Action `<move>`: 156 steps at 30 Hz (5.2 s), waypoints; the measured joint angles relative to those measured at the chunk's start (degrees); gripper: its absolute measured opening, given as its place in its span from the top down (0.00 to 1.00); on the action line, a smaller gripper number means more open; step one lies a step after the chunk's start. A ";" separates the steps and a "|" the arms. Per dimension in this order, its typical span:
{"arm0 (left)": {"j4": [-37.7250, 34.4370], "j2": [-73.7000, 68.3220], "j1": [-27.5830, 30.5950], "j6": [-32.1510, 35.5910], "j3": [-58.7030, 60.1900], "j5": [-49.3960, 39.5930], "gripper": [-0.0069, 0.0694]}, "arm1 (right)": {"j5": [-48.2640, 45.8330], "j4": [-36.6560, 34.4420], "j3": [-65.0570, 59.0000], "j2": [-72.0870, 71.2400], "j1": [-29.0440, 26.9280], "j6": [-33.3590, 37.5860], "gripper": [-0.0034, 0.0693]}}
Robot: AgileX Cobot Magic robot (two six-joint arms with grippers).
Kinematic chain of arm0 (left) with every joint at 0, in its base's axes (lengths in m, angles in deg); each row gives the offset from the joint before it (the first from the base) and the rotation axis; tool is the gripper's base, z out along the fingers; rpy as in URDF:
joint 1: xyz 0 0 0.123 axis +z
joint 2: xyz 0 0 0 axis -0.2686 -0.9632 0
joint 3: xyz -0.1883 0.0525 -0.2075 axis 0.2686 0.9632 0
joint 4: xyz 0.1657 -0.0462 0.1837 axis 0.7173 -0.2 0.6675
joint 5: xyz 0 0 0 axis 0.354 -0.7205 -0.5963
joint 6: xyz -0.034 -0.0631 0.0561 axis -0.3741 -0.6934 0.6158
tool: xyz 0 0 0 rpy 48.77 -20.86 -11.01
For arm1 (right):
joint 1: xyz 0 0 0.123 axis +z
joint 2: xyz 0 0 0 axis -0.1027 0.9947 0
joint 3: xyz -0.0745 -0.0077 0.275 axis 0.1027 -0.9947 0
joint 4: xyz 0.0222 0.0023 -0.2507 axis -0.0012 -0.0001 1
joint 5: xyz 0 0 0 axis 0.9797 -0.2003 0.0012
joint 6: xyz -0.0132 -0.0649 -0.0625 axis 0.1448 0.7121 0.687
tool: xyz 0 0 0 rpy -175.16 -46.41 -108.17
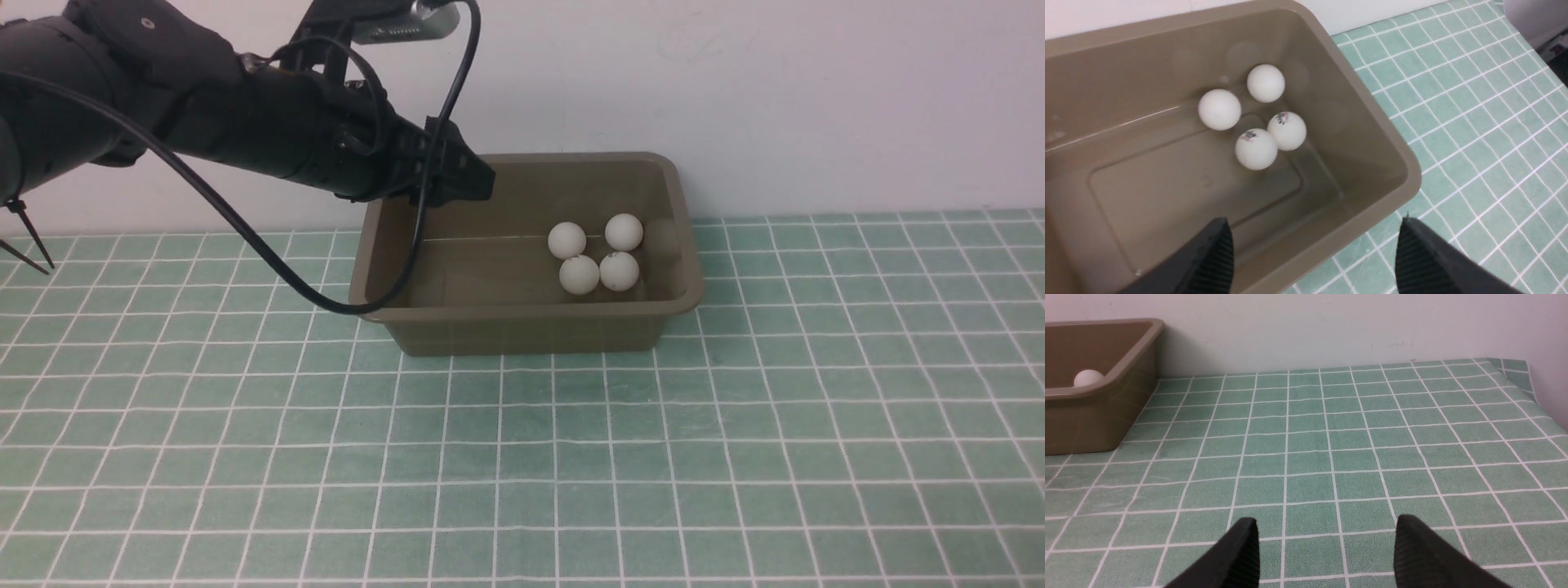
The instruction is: Put the table tennis balls in the box on the green coffee tablecloth.
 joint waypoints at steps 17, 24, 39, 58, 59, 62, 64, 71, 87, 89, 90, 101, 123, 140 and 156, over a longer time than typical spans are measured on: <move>11.72 23.42 27.58 0.80 0.00 -17.48 0.28 | 0.02 0.00 0.00 0.00 0.00 0.00 0.39; 28.50 38.35 30.84 -11.22 2.92 -22.40 0.28 | 0.02 0.00 0.00 0.00 0.00 0.00 0.39; 27.16 68.32 30.84 -13.50 45.05 -1.37 0.28 | 0.02 0.00 0.00 0.00 0.00 0.00 0.39; 27.83 95.18 26.12 -14.16 77.77 13.47 0.28 | 0.06 0.00 0.00 0.00 0.00 0.00 0.39; 28.01 95.62 25.70 -14.16 78.24 13.28 0.28 | 0.06 0.00 0.00 0.00 0.00 0.00 0.39; 30.08 97.86 22.31 -14.23 78.74 12.84 0.28 | 0.06 0.00 0.00 0.00 0.00 0.00 0.39; 31.21 98.73 19.76 -14.83 78.74 12.84 0.28 | 0.06 0.00 0.00 0.00 0.00 0.00 0.39; 38.67 99.21 13.18 -18.55 78.98 12.78 0.28 | 0.06 0.00 0.00 0.00 0.00 0.00 0.39; 53.21 99.21 9.53 -40.35 82.09 16.50 0.28 | 0.13 0.00 0.00 0.00 0.00 0.00 0.39; 53.94 99.21 9.53 -41.96 82.15 16.56 0.28 | 0.13 0.00 0.00 0.00 0.00 0.00 0.39; 54.31 99.21 9.53 -42.46 82.15 16.56 0.28 | 0.13 0.00 0.00 0.00 0.00 0.00 0.39; 54.79 99.21 9.53 -43.06 82.15 16.60 0.28 | 0.13 0.00 0.00 0.00 0.00 0.00 0.39; 52.98 99.21 10.40 -37.61 82.15 16.60 0.28 | 0.13 0.00 0.00 0.00 0.00 0.00 0.39; 51.34 99.21 10.92 -37.02 82.15 16.73 0.28 | 0.15 0.00 -0.01 0.00 0.00 0.00 0.39; 51.30 99.21 10.92 -37.02 82.15 16.78 0.28 | 0.20 0.00 -0.01 0.00 0.00 0.00 0.39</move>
